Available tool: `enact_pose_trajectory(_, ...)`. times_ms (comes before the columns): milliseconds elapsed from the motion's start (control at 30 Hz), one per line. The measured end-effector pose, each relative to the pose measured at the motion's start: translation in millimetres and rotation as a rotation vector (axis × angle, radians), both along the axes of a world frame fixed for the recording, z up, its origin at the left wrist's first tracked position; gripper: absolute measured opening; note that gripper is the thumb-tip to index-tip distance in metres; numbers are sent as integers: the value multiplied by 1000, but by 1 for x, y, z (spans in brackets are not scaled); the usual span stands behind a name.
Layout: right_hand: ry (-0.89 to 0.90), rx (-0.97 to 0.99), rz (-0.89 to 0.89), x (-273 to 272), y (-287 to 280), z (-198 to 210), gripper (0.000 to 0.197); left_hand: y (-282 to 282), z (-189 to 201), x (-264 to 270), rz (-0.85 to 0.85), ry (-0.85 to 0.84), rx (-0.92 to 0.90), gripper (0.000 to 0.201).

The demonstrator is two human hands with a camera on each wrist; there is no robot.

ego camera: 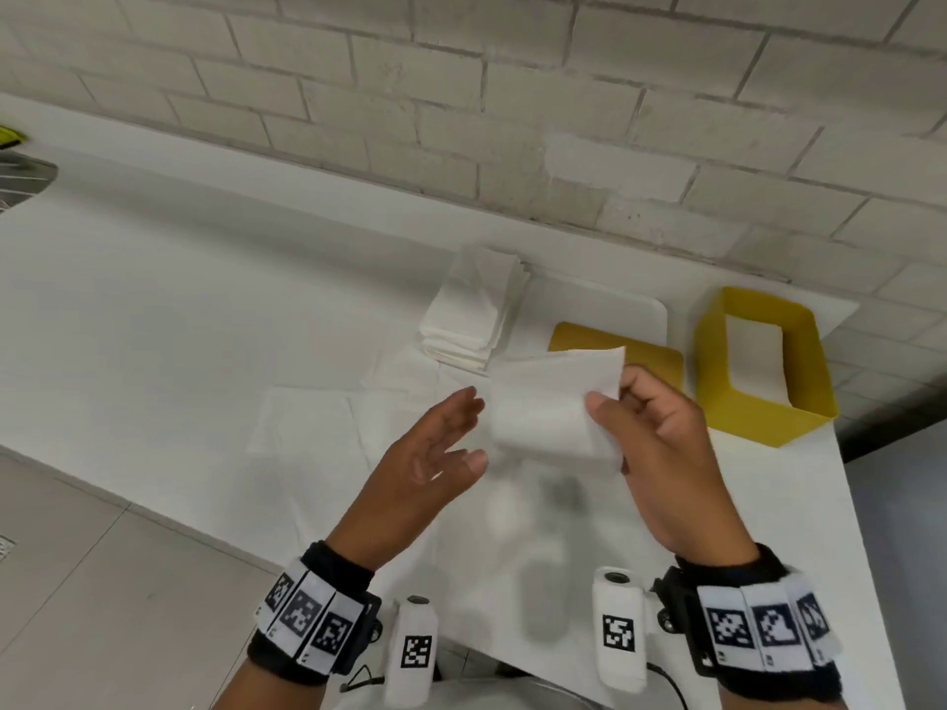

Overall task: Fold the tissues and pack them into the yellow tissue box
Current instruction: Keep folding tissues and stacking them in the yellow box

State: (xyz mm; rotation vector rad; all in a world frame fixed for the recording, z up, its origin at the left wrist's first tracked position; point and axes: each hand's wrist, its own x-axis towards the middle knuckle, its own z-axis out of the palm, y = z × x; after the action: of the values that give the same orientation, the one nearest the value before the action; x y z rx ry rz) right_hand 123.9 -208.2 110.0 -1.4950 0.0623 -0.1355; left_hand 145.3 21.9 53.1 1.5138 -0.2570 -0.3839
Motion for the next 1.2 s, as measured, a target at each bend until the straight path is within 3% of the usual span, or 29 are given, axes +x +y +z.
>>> enact_pose_trajectory(67, 11, -92, 6, 7, 26, -8, 20, -1, 1, 2, -35, 42, -43, 60)
enact_pose_trajectory(167, 79, -181, 7, 15, 51, -33, 5, -4, -3, 1, 153, 181, -78, 36)
enact_pose_trajectory(333, 243, -220, -103, 24, 66, -67, 3, 17, -17, 4, 298, 225, -16, 23)
enact_pose_trajectory(433, 424, -404, -225, 41, 57, -108, 22, 40, -28, 12, 445, 267, 4, 21)
enact_pose_trajectory(567, 607, -649, -137, 64, 52, -144, 67, 72, -45, 12, 589, 355, -73, 21)
enact_pose_trajectory(633, 650, -730, -125, 74, 56, -148, 76, 83, -50, 7, 619, 402, -90, 22)
enact_pose_trajectory(733, 690, -799, -97, 86, 60, -151, 74, 93, -54, 0, 639, 429, -124, 21)
enact_pose_trajectory(967, 607, -626, -196, 91, 63, -146, 48, 96, -55, -5, 641, 421, -98, 21)
enact_pose_trajectory(1033, 562, -462, -247, 92, 61, -148, 44, 95, -54, -4, 630, 415, -85, 22)
enact_pose_trajectory(1200, 592, 127, -377, 95, 55, -152, 55, 93, -51, -1, 600, 392, -39, 22)
